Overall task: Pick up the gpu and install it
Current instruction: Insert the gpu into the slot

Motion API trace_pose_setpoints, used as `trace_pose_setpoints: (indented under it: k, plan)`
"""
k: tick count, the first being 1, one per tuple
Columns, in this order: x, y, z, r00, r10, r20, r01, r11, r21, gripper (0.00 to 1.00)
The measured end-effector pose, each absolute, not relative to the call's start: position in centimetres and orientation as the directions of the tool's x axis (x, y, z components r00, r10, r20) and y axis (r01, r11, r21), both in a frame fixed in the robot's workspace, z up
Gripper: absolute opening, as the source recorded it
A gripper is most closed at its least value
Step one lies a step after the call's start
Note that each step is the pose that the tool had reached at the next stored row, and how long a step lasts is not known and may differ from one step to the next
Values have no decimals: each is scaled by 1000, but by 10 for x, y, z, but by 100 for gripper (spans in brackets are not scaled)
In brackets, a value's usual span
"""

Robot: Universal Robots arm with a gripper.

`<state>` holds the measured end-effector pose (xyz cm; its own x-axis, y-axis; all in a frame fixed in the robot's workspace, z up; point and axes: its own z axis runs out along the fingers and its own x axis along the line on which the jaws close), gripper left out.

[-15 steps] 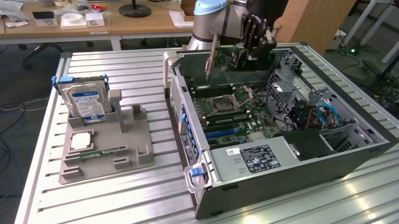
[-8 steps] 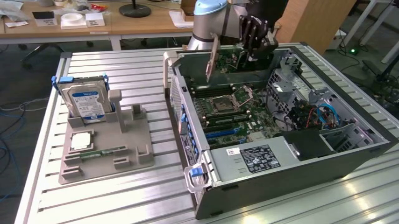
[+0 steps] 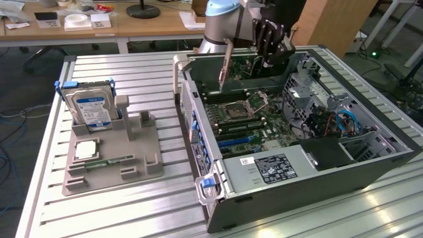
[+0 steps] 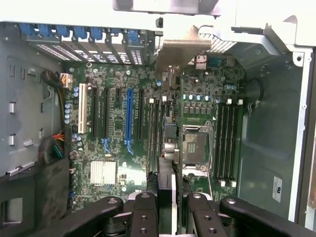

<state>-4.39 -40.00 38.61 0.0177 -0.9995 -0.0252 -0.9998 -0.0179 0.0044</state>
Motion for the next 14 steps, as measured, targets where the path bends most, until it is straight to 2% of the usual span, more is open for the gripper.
trace_pose_setpoints:
  k: [14]
  plan:
    - [-44,-406,378,-26,-999,-24,-1000,26,4,27]
